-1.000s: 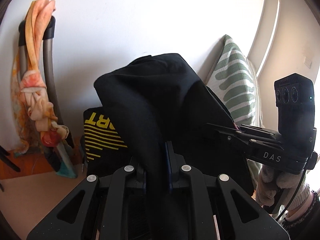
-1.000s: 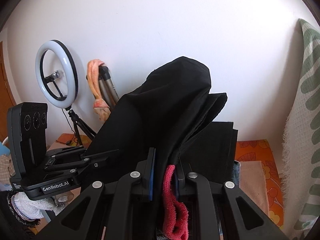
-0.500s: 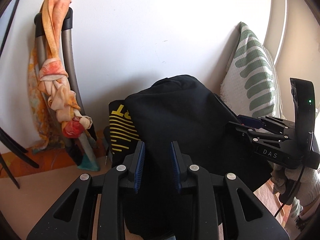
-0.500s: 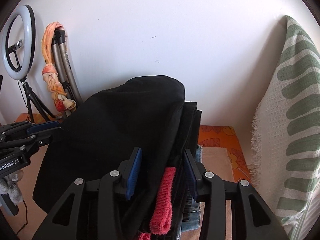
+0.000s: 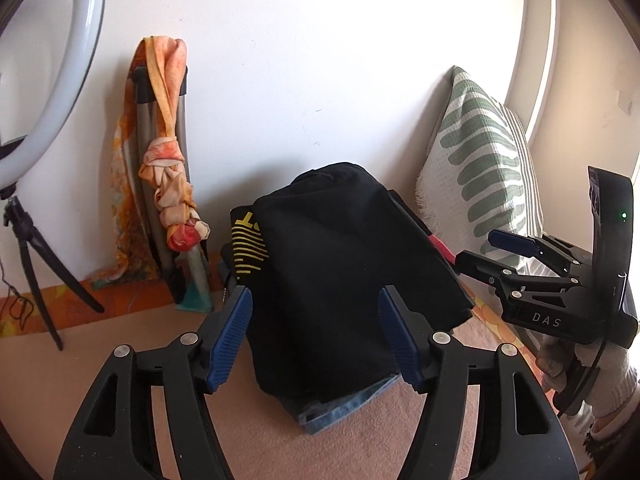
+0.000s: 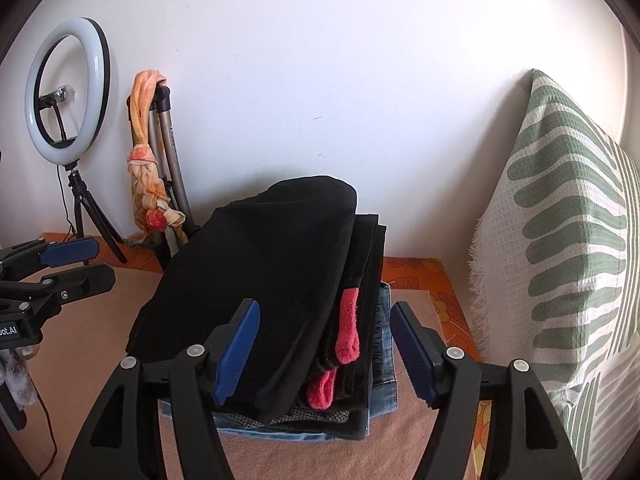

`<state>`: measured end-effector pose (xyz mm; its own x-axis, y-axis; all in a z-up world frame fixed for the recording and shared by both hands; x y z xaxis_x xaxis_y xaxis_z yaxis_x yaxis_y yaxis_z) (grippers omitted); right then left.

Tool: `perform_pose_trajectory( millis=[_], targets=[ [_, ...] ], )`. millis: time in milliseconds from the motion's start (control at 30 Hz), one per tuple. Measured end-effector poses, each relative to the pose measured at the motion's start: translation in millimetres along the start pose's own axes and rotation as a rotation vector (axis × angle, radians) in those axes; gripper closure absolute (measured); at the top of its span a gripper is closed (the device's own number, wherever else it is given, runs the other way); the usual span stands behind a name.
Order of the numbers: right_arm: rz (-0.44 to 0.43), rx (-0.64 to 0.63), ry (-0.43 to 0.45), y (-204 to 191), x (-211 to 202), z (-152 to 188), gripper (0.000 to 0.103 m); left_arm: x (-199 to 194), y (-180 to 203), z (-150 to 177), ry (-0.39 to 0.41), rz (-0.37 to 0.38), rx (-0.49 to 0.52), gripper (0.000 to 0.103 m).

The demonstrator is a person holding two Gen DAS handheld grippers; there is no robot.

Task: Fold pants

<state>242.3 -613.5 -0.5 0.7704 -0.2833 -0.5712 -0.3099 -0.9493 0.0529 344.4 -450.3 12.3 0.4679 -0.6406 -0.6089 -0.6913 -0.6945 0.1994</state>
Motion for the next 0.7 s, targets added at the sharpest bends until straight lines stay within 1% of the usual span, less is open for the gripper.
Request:
perform_pose_trajectory(
  millis=[67, 200, 267, 300, 400, 567, 700],
  targets=[
    [-0.004, 0.012, 0.002, -3.7, -12.1, 2.7, 0.024, -14.0, 2.3, 6.0, 0.008, 0.003, 0.001, 0.033],
    [0.005, 0.019, 0.022, -15.2, -40.0, 12.5, 0.017, -43.0, 7.9, 16.9, 0.026, 0.002, 0.029, 0.029],
    [-0.01, 0.03, 0.034, -21.7, -52.8, 17.7, 0.014, -56.7, 11.1, 22.6, 0.038, -0.005, 0.046, 0.025],
    [-0.012, 0.037, 0.039, -25.1, -58.9, 21.1, 0.012, -64.0, 13.0, 26.1, 0.045, -0.006, 0.052, 0.023],
    [0.0, 0.05, 0.064, -33.5, -80.5, 32.8, 0.0, -82.9, 20.2, 38.1, 0.053, -0.019, 0.08, 0.022],
    [0.006, 0.043, 0.075, -51.9, -101.6, 51.7, 0.0, -109.1, 31.9, 61.5, 0.064, -0.034, 0.124, 0.02],
    [-0.004, 0.051, 0.073, -62.4, -118.2, 67.6, 0.0, -126.6, 35.3, 76.4, 0.076, -0.028, 0.116, 0.019]
  ],
)
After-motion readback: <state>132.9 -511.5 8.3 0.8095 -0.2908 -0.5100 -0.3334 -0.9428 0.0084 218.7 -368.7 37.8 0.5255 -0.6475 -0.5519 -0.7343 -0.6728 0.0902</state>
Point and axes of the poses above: each gripper's, at about its wrist camera, not at the fingertips, and x roughly the way its jaws point, y to its right, z to its underside, the point moved 5 cm from there along x, roughly the way its jaws point, and after that the axes turned 3 degrees about z, right-handed, at the moved point
